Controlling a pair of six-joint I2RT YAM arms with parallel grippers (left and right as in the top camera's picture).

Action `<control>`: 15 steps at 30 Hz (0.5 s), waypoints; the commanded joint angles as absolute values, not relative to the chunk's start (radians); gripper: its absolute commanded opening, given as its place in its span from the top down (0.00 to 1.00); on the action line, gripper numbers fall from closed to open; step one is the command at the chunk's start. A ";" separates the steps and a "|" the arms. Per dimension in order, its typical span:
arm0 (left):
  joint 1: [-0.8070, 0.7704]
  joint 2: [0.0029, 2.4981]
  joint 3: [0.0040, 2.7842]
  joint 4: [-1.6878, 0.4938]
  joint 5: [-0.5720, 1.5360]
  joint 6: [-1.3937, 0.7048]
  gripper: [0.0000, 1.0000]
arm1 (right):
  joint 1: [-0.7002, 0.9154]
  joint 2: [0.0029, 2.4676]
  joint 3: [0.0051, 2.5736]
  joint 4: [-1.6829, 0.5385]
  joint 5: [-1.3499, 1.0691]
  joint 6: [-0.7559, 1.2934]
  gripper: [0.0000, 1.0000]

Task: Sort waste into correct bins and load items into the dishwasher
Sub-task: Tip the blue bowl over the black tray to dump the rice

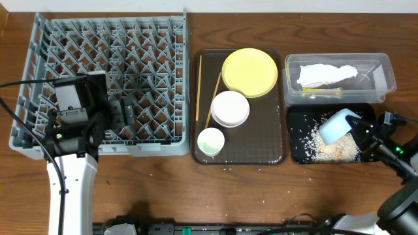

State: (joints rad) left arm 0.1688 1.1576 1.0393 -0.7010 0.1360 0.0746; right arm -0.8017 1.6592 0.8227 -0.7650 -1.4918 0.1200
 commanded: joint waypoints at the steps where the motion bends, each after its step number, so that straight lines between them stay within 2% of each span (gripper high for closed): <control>1: 0.174 1.162 1.057 -0.702 0.146 0.066 0.06 | -0.778 1.593 0.821 -0.763 -1.473 0.077 0.99; 10: 0.174 1.162 1.057 -0.702 0.146 0.066 0.06 | -0.695 1.412 0.851 -0.764 -1.240 0.101 0.99; 15: 0.174 1.162 1.057 -0.702 0.146 0.066 0.05 | -0.547 1.311 0.905 -0.785 -1.072 0.126 0.99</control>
State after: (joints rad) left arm 0.1684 1.1576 1.0393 -0.7010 0.1364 0.0746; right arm -0.6189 1.3556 0.8562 -0.7784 -1.1740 0.1143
